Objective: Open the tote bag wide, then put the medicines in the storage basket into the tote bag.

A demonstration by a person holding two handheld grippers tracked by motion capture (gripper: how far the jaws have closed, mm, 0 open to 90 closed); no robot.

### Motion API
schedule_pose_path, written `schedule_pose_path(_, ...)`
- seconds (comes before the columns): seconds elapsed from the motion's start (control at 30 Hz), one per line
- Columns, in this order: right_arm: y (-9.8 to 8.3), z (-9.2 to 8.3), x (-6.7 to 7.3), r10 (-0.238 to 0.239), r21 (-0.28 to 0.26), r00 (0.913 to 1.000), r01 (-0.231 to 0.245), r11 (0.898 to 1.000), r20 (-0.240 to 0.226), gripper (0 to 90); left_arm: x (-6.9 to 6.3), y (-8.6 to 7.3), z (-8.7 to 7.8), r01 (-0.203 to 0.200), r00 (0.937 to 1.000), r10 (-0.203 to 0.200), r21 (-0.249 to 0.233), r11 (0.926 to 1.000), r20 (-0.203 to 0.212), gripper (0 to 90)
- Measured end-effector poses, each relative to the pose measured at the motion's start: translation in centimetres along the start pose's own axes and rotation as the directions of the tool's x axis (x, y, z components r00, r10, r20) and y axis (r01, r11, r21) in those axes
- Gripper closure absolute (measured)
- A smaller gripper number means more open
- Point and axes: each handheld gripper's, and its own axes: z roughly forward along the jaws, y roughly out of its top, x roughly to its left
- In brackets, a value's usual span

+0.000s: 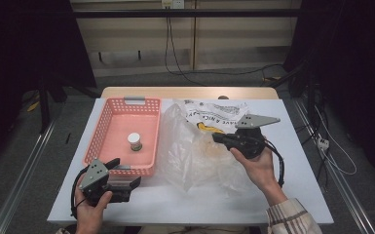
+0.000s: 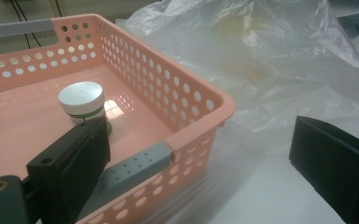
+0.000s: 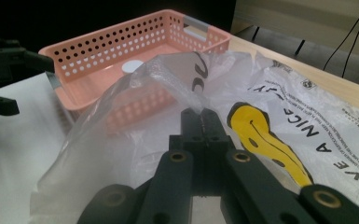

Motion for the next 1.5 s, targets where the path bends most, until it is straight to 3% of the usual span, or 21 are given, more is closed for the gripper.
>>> schedule_pose_path(0.47, 1.8, 0.0, -0.6, -0.006, -0.054, 1.0, 0.006, 0.999, -0.005, 90.0, 0.1, -0.1, 0.0, 0.005, 1.0, -0.005, 0.003, 1.0, 0.001, 4.9)
schedule_pose_path(0.73, 1.2, 0.3, -1.2, 0.008, -0.045, 1.0, -0.008, 0.999, 0.004, 90.0, 0.6, -0.1, -0.2, 0.024, 0.9997, -0.024, -0.007, 0.9997, 0.003, 4.8)
schedule_pose_path(0.83, 1.1, 0.3, -1.2, 0.01, -0.043, 0.9999, -0.01, 0.999, 0.004, 90.0, 0.8, 0.1, -0.2, 0.024, 0.9994, -0.024, 0.001, 0.9997, -0.025, 5.0)
schedule_pose_path(0.97, 1.0, 0.3, -1.2, 0.01, -0.044, 0.9999, -0.01, 0.999, -0.002, 90.0, 1.1, 0.4, -0.2, 0.018, 0.9997, -0.017, 0.022, 0.9996, -0.019, 4.7)
schedule_pose_path(1.03, 1.0, 0.3, -1.3, 0.011, -0.048, 0.9999, -0.011, 0.999, -0.007, 90.0, 1.1, 0.6, -0.4, 0.044, 0.999, -0.045, 0.023, 0.9988, 0.004, 4.4)
schedule_pose_path(1.1, 1.1, 0.4, -1.3, 0.012, -0.05, 0.9999, -0.012, 0.999, -0.009, 90.0, 1.3, 1.0, -0.5, 0.028, 0.9994, -0.029, 0.048, 0.9984, 0.017, 4.4)
schedule_pose_path(1.3, 1.1, 0.3, -1.4, 0.015, -0.047, 0.9999, -0.015, 0.999, -0.008, 90.0, 2.1, 2.2, -0.2, 0.003, 0.9999, -0.004, 0.085, 0.9964, 0.011, 6.3)
schedule_pose_path(1.5, 1.0, 0.5, -1.6, 0.02, -0.049, 0.9995, -0.021, 0.999, -0.026, 90.0, 2.7, 3.4, 0.7, -0.014, 0.9996, 0.017, 0.126, 0.992, -0.022, 8.7)
